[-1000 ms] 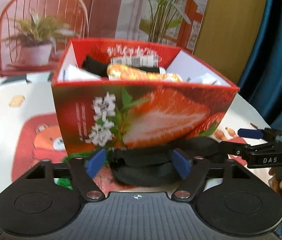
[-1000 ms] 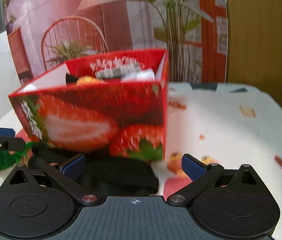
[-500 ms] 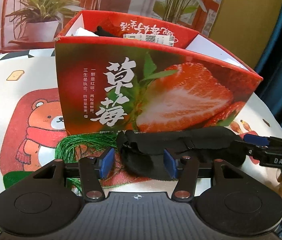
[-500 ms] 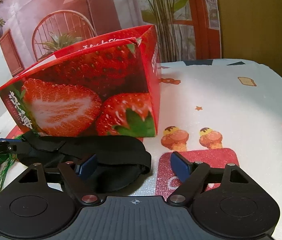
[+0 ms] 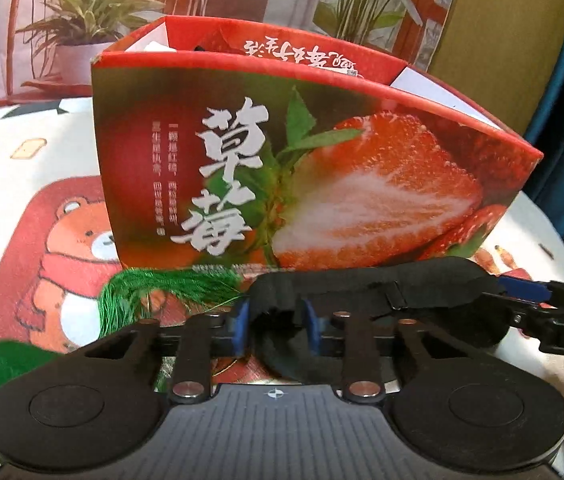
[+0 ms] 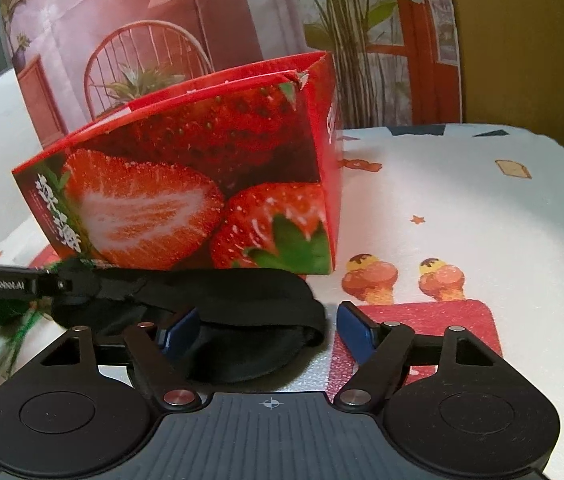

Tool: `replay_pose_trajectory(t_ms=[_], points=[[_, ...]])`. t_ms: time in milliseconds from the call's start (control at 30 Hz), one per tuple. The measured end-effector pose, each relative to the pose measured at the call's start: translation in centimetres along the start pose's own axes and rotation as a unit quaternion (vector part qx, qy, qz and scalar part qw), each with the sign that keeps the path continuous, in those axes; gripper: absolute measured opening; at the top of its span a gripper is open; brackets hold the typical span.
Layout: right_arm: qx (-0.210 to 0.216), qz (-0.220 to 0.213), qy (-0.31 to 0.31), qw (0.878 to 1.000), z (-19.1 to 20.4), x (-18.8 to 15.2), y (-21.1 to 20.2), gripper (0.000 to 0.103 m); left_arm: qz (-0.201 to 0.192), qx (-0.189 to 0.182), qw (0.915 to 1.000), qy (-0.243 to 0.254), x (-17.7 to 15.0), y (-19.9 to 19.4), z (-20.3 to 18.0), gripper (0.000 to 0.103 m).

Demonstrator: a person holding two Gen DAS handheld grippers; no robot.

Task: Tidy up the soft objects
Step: 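Close both tools on the black strap, then lift the black strap with both tools and carry it over the red box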

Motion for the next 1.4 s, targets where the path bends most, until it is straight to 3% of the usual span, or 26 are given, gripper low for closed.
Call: replay_pose_trajectory(t_ms=[100,233,267,433,533,833,1400], points=[[0.019,0.000,0.008,1.000,-0.1,0.0,-0.2,0.063,-0.001,-0.005,1.0000,-0.001,-0.8,-0.5,-0.6,0.027],[0.035,-0.002,0.032,0.999,-0.7,0.0,-0.5,0.038,-0.005,-0.021,0.9998,0.000,-1.8,-1.3,-1.5,0.027],[0.037,-0.003,0.037,0.999,-0.8,0.0,-0.5,0.036,-0.006,-0.022,0.9997,-0.001,-2.0,-1.5,-1.6,0.025],[0.056,-0.012,0.034,0.998,-0.8,0.0,-0.9,0.017,-0.017,-0.007,0.9998,0.000,-3.0,-2.6,-1.4,0.020],[0.054,-0.018,0.026,0.998,-0.5,0.0,-1.1,0.011,-0.022,0.005,0.9997,-0.002,-3.2,-3.2,-1.0,0.018],[0.042,-0.051,0.002,0.998,0.4,0.1,-2.5,0.008,-0.040,0.015,0.9990,-0.008,-3.2,-5.4,-0.5,0.014],[0.043,-0.127,-0.028,0.991,2.9,4.2,-8.6,0.004,-0.146,0.013,0.9891,0.019,1.1,-12.5,-2.9,0.011]])
Point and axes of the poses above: each gripper's, at about its wrist camera, not at the fingertips, and y roughly the way its jaws point, z to its left, x to its top, the point moved 8 cm from there along y, roughly the way its jaws point, and after that the axes turned 3 degrees about y, right-handed, at the moved point
